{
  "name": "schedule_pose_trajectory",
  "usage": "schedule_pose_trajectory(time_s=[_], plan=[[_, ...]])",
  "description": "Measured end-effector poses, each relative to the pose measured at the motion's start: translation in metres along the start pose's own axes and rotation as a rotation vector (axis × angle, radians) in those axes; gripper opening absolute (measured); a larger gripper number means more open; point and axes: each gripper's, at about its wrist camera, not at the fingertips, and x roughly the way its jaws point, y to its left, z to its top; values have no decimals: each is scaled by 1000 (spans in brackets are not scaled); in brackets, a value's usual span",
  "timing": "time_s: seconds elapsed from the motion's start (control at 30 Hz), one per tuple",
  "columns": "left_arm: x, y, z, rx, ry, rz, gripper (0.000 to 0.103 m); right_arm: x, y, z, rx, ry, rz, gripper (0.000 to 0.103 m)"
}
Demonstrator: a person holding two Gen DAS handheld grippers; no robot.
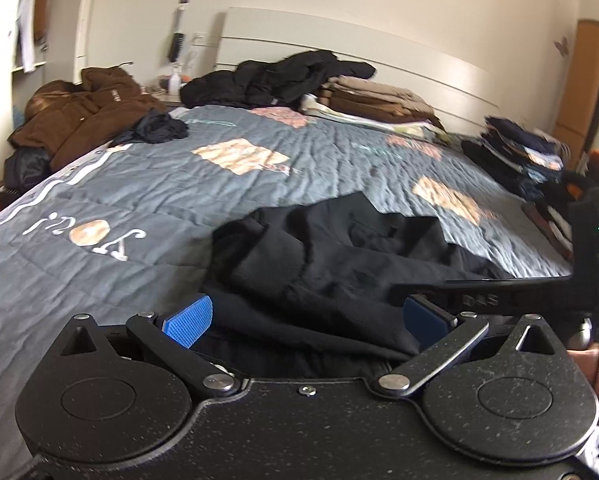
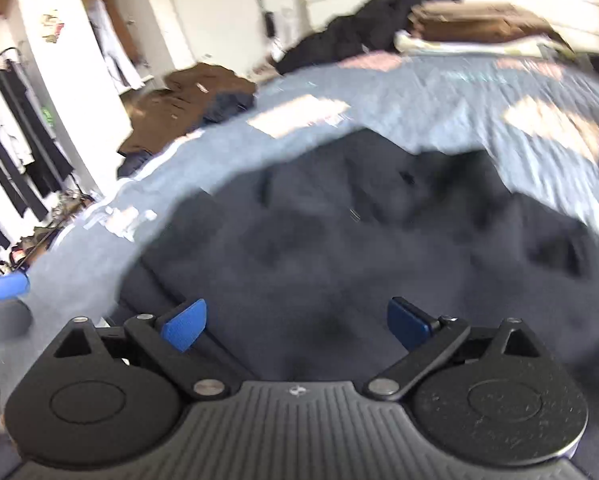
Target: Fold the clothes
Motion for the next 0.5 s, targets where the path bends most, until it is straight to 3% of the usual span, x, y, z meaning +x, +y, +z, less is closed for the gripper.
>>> schedule_pose_trajectory(time_s=[0.17, 0.33, 0.43, 0.5], plan=[[-4, 13, 7, -36, -17, 11, 103, 50, 29, 24, 25, 25, 87, 98], [-4, 25, 12, -66, -15, 13, 103, 99, 56, 7, -69, 147, -24, 102], [-6, 29, 13, -73, -20, 17, 103, 95, 78, -6, -217, 167, -56, 102], [-8, 32, 14, -78, -24, 22, 103, 82, 77, -1, -178, 137, -2, 99]])
